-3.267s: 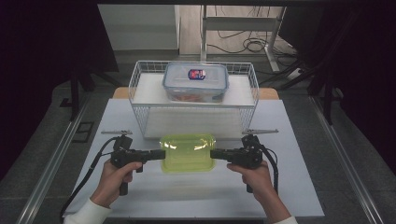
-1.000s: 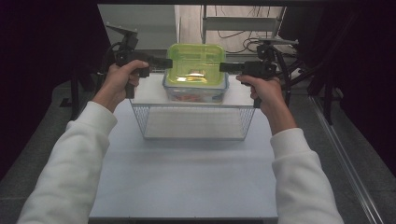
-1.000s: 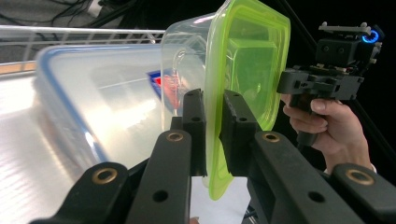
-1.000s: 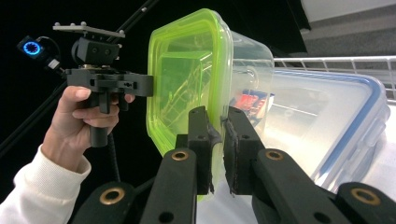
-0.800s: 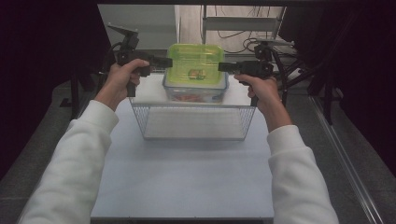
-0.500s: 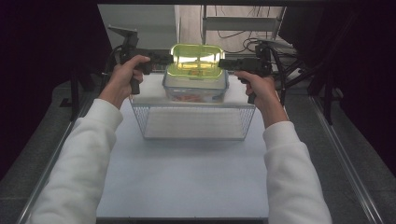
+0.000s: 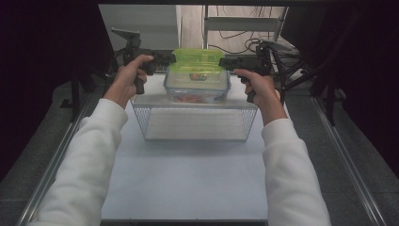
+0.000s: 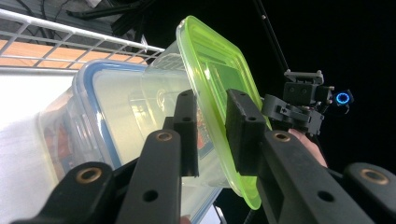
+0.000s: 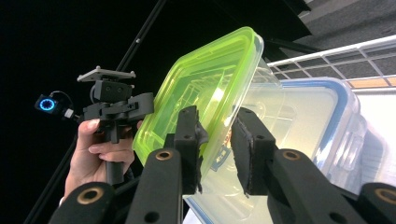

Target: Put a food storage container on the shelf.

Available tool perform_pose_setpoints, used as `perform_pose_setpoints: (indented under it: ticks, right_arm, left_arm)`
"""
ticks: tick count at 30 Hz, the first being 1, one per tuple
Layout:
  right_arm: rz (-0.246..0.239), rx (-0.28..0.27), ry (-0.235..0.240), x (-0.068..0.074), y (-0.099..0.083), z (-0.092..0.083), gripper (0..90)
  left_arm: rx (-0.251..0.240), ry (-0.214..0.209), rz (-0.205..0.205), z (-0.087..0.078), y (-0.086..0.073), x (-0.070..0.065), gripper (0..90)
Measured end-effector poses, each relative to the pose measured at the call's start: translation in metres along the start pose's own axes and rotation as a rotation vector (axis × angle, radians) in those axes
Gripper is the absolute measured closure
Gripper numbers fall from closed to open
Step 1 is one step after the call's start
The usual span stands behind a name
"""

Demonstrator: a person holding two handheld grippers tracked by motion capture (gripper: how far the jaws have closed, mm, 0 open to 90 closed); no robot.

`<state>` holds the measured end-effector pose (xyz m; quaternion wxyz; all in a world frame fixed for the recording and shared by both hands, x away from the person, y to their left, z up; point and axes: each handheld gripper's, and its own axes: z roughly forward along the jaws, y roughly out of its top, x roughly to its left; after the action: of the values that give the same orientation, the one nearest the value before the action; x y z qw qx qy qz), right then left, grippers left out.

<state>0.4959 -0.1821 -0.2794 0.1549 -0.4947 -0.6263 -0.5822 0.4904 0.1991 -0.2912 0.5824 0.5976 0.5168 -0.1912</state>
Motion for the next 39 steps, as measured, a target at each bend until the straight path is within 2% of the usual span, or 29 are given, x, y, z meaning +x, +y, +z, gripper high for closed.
perform_pose_setpoints:
  ticks: [4,5,10,12,13,14,16,17,19,20,21,22,26,27,28,29,30,32,33,34,35,36,37,38,39]
  right_arm:
    - [-0.009,-0.005,-0.008,0.000,-0.001,0.001,69.0]
    - [-0.015,-0.006,-0.009,0.000,-0.001,0.001,67.7]
    - [-0.055,-0.028,-0.032,0.005,0.000,-0.003,50.5]
    - [-0.068,-0.035,-0.043,0.007,0.000,-0.006,48.2]
    - [-0.088,-0.048,-0.055,0.010,0.001,-0.010,45.6]
    - [-0.088,-0.048,-0.055,0.010,0.001,-0.010,45.6]
    - [-0.106,-0.057,-0.053,0.014,0.000,-0.017,43.5]
    - [-0.139,-0.060,-0.070,0.019,-0.002,-0.024,41.8]
    - [-0.172,-0.063,-0.076,0.024,-0.005,-0.030,40.6]
    - [-0.172,-0.063,-0.076,0.024,-0.005,-0.030,40.6]
    - [-0.196,-0.066,-0.046,0.029,-0.009,-0.037,40.0]
    - [-0.204,-0.064,-0.038,0.031,-0.011,-0.039,39.4]
    - [-0.266,-0.060,-0.038,0.039,-0.024,-0.055,38.9]
    - [-0.283,-0.057,-0.044,0.040,-0.029,-0.060,38.9]
    - [-0.301,-0.055,-0.050,0.041,-0.034,-0.065,38.9]
    - [-0.314,-0.049,-0.056,0.041,-0.040,-0.069,38.6]
    - [-0.332,-0.040,-0.072,0.040,-0.047,-0.074,38.5]
    - [-0.356,-0.027,-0.085,0.038,-0.057,-0.080,38.1]
    - [-0.372,-0.023,-0.098,0.037,-0.063,-0.084,37.8]
    - [-0.372,-0.023,-0.098,0.037,-0.063,-0.084,37.8]
    - [-0.408,-0.014,-0.121,0.035,-0.078,-0.089,37.3]
    - [-0.408,-0.014,-0.121,0.035,-0.078,-0.089,37.3]
    - [-0.428,-0.005,-0.126,0.032,-0.089,-0.092,36.8]
    - [-0.438,0.000,-0.128,0.030,-0.096,-0.094,36.5]
    - [-0.438,0.000,-0.128,0.030,-0.096,-0.094,36.5]
  left_arm:
    - [0.002,0.006,0.016,0.002,0.000,0.002,57.5]
    - [-0.008,0.011,0.029,0.001,0.000,0.002,57.5]
    - [-0.042,0.021,0.071,-0.003,0.001,-0.001,36.0]
    - [-0.047,0.026,0.095,-0.005,0.001,-0.003,34.3]
    - [-0.047,0.034,0.124,-0.009,-0.001,-0.006,31.4]
    - [-0.047,0.034,0.124,-0.009,-0.001,-0.006,30.3]
    - [-0.055,0.046,0.151,-0.013,-0.004,-0.009,29.5]
    - [-0.063,0.045,0.176,-0.020,-0.007,-0.012,28.4]
    - [-0.057,0.069,0.215,-0.027,-0.013,-0.017,27.8]
    - [-0.057,0.069,0.215,-0.027,-0.013,-0.017,27.6]
    - [-0.057,0.057,0.229,-0.034,-0.020,-0.019,27.4]
    - [-0.060,0.051,0.237,-0.038,-0.023,-0.021,27.1]
    - [-0.055,0.055,0.291,-0.053,-0.044,-0.028,26.2]
    - [-0.055,0.055,0.291,-0.053,-0.044,-0.028,26.2]
    - [-0.049,0.063,0.310,-0.055,-0.050,-0.029,26.2]
    - [-0.045,0.074,0.337,-0.060,-0.064,-0.032,26.2]
    - [-0.045,0.074,0.337,-0.060,-0.064,-0.032,26.2]
    - [-0.034,0.073,0.368,-0.064,-0.082,-0.033,26.6]
    - [-0.034,0.073,0.368,-0.064,-0.082,-0.033,27.0]
    - [-0.025,0.071,0.374,-0.066,-0.089,-0.033,27.0]
    - [-0.013,0.090,0.406,-0.068,-0.104,-0.033,27.3]
    - [-0.013,0.090,0.406,-0.068,-0.104,-0.033,27.4]
    - [0.000,0.111,0.442,-0.070,-0.119,-0.031,27.6]
    - [0.000,0.111,0.442,-0.070,-0.119,-0.031,27.6]
    - [0.004,0.125,0.453,-0.071,-0.126,-0.030,27.6]
